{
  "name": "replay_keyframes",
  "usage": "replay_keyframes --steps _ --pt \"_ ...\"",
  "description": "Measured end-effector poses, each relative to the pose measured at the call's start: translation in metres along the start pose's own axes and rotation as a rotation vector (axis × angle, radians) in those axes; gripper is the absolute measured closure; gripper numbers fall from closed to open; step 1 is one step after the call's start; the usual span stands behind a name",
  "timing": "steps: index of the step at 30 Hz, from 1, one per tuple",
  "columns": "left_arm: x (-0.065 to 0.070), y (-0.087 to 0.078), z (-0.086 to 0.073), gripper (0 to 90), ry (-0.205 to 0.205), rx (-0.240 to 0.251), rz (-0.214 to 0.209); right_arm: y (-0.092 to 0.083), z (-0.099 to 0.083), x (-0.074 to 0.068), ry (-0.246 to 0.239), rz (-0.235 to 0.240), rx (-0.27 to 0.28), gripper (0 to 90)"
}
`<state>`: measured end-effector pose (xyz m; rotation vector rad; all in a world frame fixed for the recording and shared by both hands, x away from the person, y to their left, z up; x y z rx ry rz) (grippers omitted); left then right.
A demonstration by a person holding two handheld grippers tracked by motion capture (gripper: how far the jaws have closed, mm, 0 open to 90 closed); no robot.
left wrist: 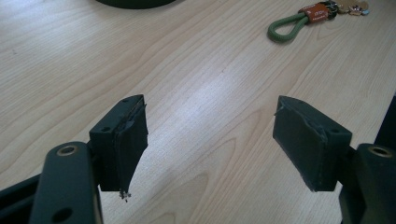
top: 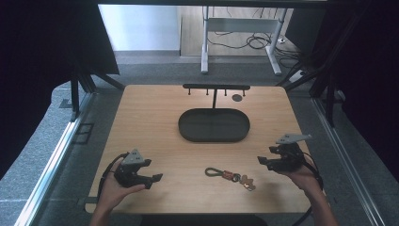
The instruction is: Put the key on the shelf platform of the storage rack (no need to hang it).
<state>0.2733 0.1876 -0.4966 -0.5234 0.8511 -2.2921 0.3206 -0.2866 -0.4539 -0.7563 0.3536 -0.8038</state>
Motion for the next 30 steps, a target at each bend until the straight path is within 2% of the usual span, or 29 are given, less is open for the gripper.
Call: replay_keyframes --steps 7,16,26,30 --pt "0.001 -0.001 0.000 26.7 -0.002 0.005 -0.001 0.008 0.016 -0.010 -0.049 0.057 -0.050 35.0" --pt "0.000 -0.001 0.000 26.7 -0.002 0.005 -0.002 0.016 0.027 -0.017 -0.086 0.087 -0.096 36.9" --pt "0.000 0.000 0.000 26.7 0.002 -0.003 -0.005 0.024 0.039 -0.028 -0.151 0.118 -0.163 39.1" --pt "0.000 0.001 0.000 26.7 0.002 -0.004 -0.006 0.026 0.041 -0.031 -0.158 0.121 -0.180 39.3"
Point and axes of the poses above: each handheld gripper's, and its own axes: y roughly forward along the jaws, z roughly out of its top, x roughly to its right, the point moved 2 cm from there along y, roughly forward along the jaws, and after that the axes turned 2 degrees about -y, right-handed, at the moved point
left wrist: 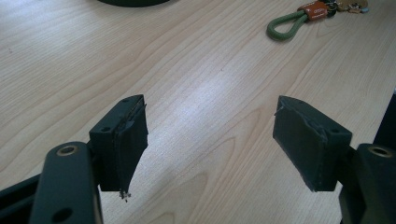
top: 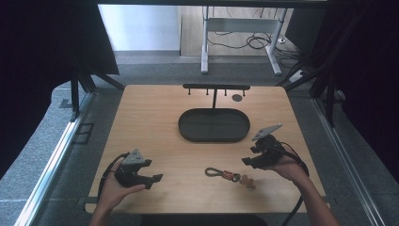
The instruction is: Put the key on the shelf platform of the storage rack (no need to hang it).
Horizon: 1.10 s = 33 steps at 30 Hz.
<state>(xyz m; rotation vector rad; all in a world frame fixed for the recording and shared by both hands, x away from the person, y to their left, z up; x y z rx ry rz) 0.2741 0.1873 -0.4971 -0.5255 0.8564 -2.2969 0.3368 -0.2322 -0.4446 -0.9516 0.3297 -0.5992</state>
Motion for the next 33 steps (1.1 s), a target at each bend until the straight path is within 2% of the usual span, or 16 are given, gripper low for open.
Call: replay_keyframes --steps 16,18,33 --pt "0.001 0.000 0.000 26.7 0.000 0.004 -0.002 0.011 0.010 -0.009 -0.025 0.045 -0.041 40.7" --pt "0.001 -0.001 0.000 26.7 0.001 0.005 -0.002 0.014 0.011 -0.012 -0.036 0.063 -0.054 42.2" --pt "0.000 -0.001 0.000 26.7 0.002 0.005 -0.003 0.037 0.014 -0.025 -0.079 0.106 -0.138 48.4"
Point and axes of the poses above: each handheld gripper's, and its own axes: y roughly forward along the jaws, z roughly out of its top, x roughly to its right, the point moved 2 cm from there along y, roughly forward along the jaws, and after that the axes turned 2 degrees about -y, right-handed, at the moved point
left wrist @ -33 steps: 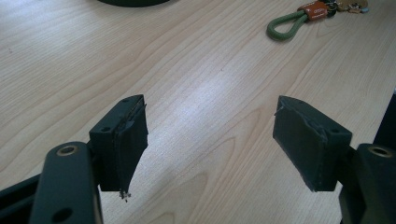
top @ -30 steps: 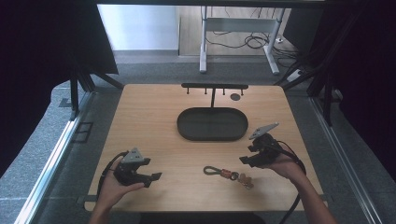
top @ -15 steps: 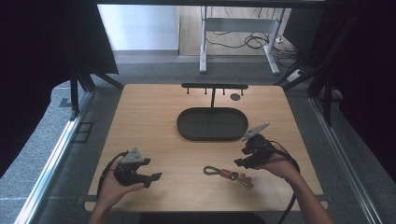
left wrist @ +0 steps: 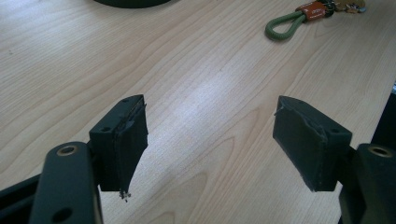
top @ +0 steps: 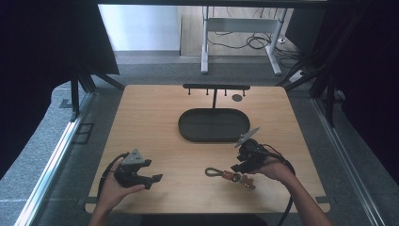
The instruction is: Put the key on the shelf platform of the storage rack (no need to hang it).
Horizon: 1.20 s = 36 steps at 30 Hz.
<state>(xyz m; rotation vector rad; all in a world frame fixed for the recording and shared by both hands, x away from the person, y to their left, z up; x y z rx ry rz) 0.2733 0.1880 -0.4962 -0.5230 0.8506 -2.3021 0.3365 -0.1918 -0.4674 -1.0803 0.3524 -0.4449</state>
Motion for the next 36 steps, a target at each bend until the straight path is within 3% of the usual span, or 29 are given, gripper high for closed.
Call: replay_keyframes --steps 17,36 --pt "-0.002 0.000 -0.001 26.6 -0.001 -0.002 -0.001 0.035 0.002 -0.007 -0.050 0.035 -0.102 52.5" --pt "-0.003 -0.003 -0.001 26.6 0.000 0.002 0.002 0.057 0.001 -0.010 -0.073 0.052 -0.175 54.4"
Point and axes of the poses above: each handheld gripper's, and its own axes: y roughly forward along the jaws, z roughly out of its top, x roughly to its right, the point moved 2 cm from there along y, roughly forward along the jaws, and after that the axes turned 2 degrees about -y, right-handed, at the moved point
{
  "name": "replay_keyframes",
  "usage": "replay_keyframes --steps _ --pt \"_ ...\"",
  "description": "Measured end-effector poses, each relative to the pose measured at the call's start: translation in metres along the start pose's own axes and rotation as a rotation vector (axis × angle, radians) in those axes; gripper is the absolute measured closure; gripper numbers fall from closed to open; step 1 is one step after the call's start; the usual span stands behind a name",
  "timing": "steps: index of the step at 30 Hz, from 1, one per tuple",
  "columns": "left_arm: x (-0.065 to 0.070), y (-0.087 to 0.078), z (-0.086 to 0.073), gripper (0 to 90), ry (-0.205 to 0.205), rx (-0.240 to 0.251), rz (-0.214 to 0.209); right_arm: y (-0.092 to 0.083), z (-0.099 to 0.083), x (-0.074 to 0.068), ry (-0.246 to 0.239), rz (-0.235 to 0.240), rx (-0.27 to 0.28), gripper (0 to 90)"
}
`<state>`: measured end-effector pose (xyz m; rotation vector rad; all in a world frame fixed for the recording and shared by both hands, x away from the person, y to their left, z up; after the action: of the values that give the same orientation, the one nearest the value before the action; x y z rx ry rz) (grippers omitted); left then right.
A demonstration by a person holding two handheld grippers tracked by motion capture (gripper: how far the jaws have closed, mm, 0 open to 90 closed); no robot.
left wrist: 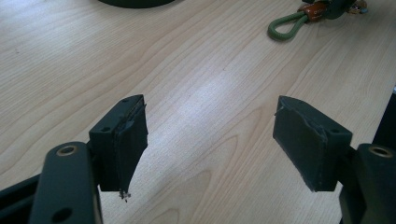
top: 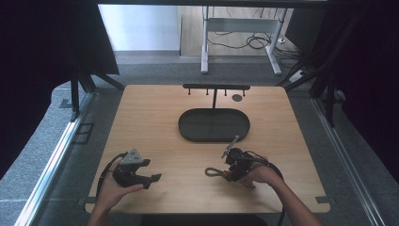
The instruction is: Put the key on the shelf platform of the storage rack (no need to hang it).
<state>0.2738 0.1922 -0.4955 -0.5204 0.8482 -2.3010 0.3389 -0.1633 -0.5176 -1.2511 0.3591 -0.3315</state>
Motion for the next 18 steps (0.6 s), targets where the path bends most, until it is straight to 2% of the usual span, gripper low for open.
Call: replay_keyframes --steps 11,18 --pt "-0.0004 -0.0011 0.0000 26.6 -0.004 0.007 0.002 0.0046 0.0019 -0.0004 -0.025 -0.012 -0.008 57.7" --pt "-0.0002 -0.0001 -0.0001 26.6 0.001 -0.001 0.002 0.0045 0.0020 -0.0018 -0.035 -0.051 -0.017 63.3"
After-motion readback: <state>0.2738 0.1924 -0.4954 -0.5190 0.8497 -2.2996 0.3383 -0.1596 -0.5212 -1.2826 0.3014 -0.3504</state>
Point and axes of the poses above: each handheld gripper's, and its own axes: y roughly forward along the jaws, z roughly out of its top, x roughly to its right, the point moved 2 cm from there along y, roughly forward along the jaws, and after that the axes turned 2 degrees about -y, right-handed, at the moved point
